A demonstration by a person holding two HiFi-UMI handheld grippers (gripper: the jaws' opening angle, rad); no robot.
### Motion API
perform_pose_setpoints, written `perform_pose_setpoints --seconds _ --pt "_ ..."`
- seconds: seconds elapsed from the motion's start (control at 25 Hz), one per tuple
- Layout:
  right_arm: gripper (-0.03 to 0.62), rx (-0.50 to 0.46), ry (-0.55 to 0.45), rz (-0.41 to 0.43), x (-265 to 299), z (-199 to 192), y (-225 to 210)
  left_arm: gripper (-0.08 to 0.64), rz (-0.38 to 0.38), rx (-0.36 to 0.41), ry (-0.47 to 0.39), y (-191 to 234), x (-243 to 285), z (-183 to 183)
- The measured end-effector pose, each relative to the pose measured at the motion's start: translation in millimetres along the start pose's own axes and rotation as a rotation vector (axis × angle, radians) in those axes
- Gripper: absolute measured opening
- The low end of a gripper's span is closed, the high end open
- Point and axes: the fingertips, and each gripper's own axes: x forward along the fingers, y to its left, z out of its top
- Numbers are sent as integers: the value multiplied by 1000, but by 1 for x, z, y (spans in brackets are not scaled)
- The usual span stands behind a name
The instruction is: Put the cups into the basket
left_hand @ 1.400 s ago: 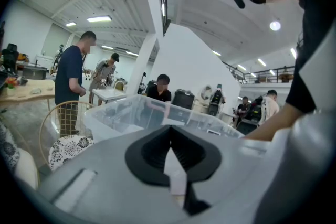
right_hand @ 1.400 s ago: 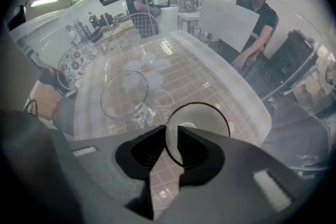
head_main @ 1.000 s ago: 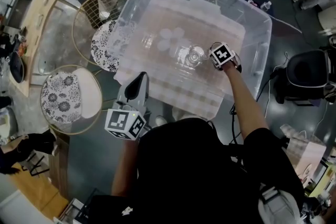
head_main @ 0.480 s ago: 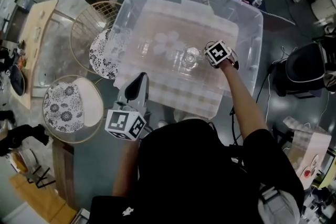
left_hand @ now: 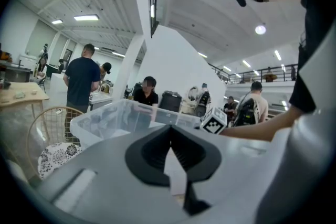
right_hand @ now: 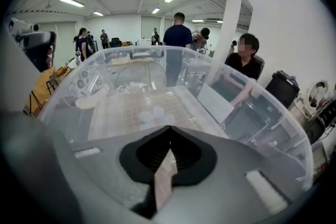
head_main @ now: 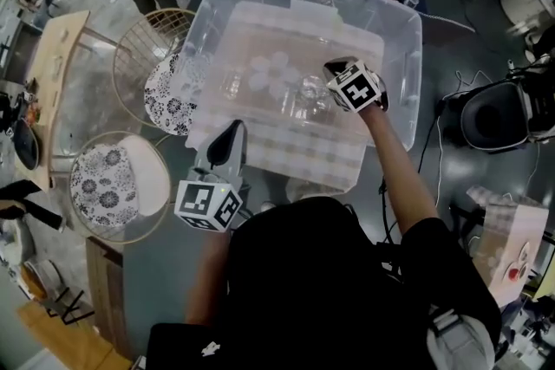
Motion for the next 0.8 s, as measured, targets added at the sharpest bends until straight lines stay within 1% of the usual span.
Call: perform_pose_setpoints --seconds 0.12,0.24,0.4,0.68,0.8 --pt "3 1 -112 0 -26 30 18 5 -2 1 -6 2 -7 1" --pt "3 31 -223 11 -56 56 36 5 -3 4 -14 3 -15 3" --pt "3 75 -373 55 -94 86 67 5 -11 8 -23 3 -22 6" --pt "2 102 -568 134 -145 105 124 5 -34 32 -44 -7 -32 12" --pt "2 100 -624 135 -158 107 141 5 -38 38 -53 -11 -40 12"
